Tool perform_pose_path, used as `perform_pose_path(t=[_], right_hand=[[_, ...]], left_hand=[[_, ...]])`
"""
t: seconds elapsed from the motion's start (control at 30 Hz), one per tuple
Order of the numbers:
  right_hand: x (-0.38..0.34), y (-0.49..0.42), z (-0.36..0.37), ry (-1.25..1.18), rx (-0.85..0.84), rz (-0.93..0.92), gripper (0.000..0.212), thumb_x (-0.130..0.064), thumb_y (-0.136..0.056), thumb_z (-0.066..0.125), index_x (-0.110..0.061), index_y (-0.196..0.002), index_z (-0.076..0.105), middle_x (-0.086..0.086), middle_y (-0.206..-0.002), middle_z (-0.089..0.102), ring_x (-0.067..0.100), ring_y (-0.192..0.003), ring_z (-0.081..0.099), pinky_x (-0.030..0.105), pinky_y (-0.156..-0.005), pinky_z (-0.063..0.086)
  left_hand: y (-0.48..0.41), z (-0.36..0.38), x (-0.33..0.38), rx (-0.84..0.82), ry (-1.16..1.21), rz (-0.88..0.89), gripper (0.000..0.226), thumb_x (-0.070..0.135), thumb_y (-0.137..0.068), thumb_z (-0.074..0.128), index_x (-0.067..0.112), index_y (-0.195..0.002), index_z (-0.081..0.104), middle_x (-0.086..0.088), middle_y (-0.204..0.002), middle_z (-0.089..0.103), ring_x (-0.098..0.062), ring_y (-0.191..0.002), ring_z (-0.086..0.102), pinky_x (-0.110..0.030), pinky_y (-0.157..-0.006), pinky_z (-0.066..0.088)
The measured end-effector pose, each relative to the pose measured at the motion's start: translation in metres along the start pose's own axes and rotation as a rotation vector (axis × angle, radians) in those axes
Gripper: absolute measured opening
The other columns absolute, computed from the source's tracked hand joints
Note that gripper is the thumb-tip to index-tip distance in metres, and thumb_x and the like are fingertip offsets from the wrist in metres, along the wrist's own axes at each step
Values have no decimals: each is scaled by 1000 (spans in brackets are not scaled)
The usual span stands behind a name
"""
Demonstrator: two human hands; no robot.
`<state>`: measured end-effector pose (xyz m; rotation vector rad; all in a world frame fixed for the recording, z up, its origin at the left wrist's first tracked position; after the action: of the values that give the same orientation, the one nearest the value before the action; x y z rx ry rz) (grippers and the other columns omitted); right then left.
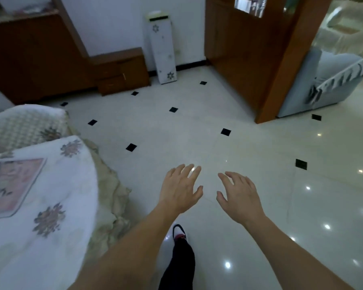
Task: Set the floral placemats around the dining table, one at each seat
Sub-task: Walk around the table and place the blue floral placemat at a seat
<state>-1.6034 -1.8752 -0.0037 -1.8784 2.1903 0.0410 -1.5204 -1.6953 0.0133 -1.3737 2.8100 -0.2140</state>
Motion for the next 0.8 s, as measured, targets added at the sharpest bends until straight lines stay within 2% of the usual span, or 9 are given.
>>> perform_pose_path(t=[0.2,0.47,0.8], right_hand=[[-27,-138,21,23,44,-118,50,-35,-82,65,-18,-129,58,7,-125,63,26,-118,57,47,-104,42],[-95,-314,57,37,50,-259,50,-35,-83,64,-19,-130,57,7,-126,62,24,-118,56,43,-102,42],[-158,-478,103,-33,27,-320,51,-35,-81,67,-18,-128,59,6,-123,63,24,-115,57,45,-100,45]], left_hand=[[-73,11,-92,72,40,-128,58,52,-86,48,22,-136,52,-2,-133,61,-25,-121,57,-41,-99,48],[-184,6,-225,112,37,-224,60,56,-89,38,23,-139,47,-2,-139,56,-24,-124,52,-42,-102,43],[-278,28,-357,89,34,-383,59,56,-86,39,24,-134,53,0,-134,59,-23,-121,55,-41,-98,45]])
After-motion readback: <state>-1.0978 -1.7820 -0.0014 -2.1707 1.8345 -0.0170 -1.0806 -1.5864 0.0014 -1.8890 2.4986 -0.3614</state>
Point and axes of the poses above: each hand's wrist, its own y-axis away from the middle knuckle, its own z-axis out of the palm, x = y × z, the point moved 1 cm from there along -y, towards the middle knuckle
